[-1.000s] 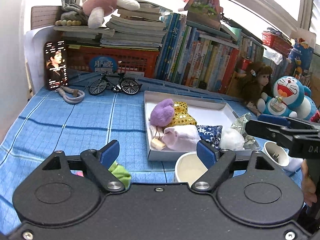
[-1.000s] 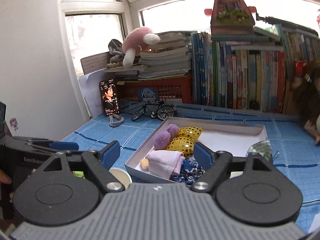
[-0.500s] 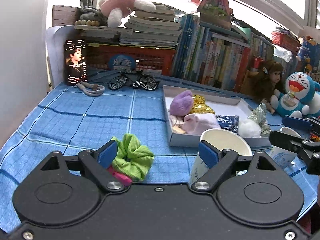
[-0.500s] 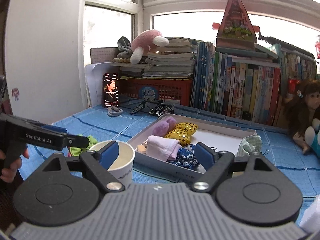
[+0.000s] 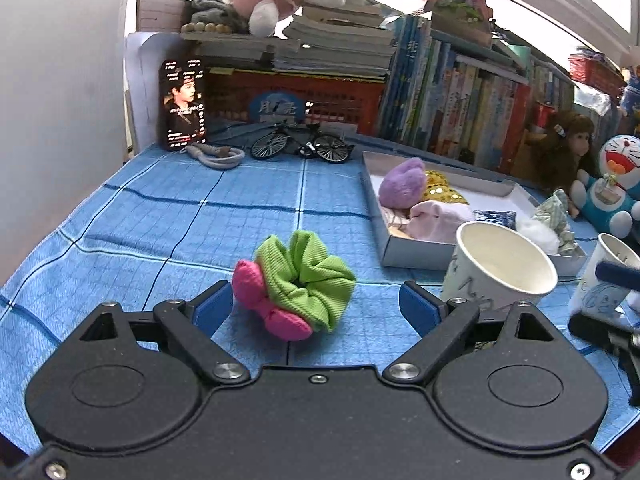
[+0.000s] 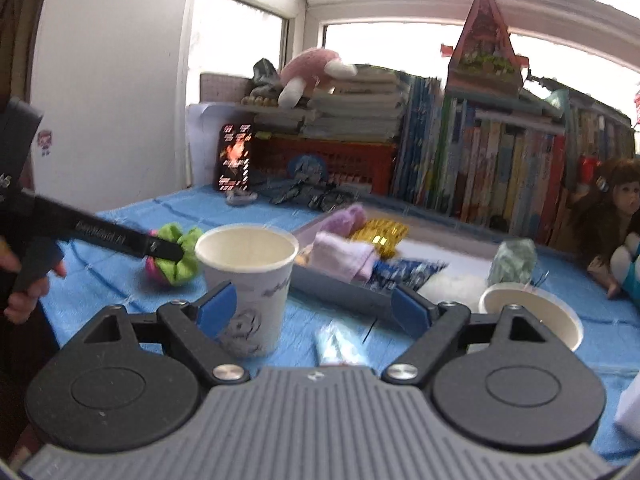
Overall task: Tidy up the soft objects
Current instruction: 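Grasp the green-and-pink scrunchie with the left tool while the right tool grasps the blue mask packet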
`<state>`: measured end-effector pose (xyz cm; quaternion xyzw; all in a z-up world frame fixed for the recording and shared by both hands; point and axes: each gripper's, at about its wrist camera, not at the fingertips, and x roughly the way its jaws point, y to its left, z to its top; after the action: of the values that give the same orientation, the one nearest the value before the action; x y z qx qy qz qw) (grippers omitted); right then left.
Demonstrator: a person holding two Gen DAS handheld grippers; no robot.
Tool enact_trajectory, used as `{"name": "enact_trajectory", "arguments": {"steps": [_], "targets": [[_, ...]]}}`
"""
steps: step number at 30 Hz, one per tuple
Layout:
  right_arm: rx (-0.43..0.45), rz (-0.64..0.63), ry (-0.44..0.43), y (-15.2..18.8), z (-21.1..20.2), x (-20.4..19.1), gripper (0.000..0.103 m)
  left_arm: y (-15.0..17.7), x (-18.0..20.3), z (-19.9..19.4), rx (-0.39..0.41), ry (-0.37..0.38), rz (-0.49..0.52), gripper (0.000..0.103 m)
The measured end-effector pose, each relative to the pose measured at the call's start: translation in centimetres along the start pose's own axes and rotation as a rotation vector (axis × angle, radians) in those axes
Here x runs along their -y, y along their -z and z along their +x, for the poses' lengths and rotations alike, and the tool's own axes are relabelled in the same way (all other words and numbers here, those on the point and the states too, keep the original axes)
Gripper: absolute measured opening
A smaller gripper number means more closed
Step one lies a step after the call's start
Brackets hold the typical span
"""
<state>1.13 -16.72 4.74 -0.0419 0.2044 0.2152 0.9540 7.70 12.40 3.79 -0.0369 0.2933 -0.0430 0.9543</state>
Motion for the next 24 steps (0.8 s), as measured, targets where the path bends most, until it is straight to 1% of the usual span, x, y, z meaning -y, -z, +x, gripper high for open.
{"name": "enact_trajectory", "arguments": {"steps": [6,10,17,24], "targets": [[-0.057,-0.023,0.029,1.7,0.6,-0.4,0.09,0.4,-0.3,1.0,-0.019,-0.023,-0.014,0.089],[-0.094,-0.001,0.052,2.4,1.3,-0.1,0.089,0.4,-0.6,1.7,-0.03,-0.022,-0.051,0.089],[-0.144,0.037,0.111,3.0,2.5,0.7,0.085,0.3,-1.0,2.9,-0.032,-0.016,-0.126,0.089],[-0.176,0.06,0.135,3.1,3.5,1.3,0.081,0.3,-1.2,3.9,-0.038,-0.031,-0.175,0.089]]}}
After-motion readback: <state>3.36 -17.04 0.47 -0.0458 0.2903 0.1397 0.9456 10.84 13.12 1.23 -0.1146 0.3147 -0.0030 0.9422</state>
